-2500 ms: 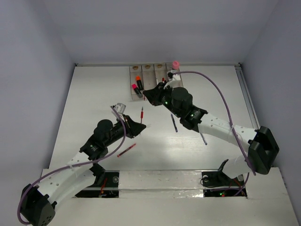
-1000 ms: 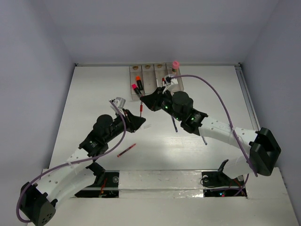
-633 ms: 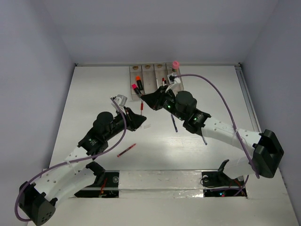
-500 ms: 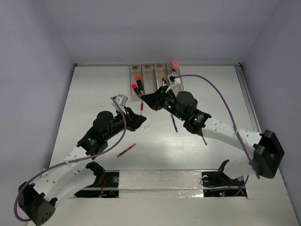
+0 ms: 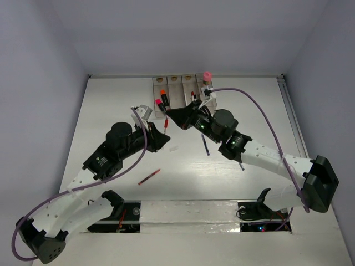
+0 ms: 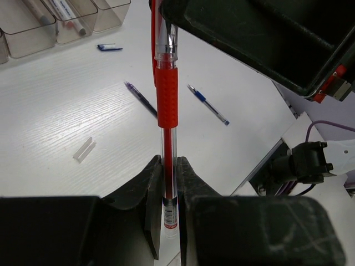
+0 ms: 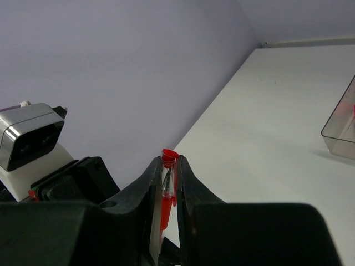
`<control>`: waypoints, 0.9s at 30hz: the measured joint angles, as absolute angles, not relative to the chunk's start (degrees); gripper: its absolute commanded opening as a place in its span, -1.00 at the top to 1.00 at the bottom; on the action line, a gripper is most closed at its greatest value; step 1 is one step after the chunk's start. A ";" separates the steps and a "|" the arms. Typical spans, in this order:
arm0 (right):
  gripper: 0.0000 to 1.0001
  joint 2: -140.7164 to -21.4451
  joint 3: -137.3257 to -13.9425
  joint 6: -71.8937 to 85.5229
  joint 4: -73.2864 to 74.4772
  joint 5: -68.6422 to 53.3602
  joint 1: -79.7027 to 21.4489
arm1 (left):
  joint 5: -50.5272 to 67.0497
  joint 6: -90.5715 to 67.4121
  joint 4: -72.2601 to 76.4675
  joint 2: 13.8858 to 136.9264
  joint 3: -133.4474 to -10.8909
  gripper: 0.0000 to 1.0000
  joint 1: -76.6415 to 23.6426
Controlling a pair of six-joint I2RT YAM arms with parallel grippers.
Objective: Sort the stationery into containers
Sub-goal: Close the pen cap on the pen.
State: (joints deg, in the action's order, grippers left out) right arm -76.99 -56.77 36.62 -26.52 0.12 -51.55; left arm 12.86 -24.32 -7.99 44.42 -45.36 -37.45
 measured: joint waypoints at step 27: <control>1.00 -76.20 -55.99 39.29 -32.88 -1.91 -52.38 | 11.94 -15.64 -21.58 49.01 -58.19 0.52 -38.13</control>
State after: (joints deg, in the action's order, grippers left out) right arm -76.20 -55.99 39.29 -32.88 -1.91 -52.38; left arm 11.94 -15.64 -21.58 49.01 -58.19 -38.13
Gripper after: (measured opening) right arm 0.166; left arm 0.141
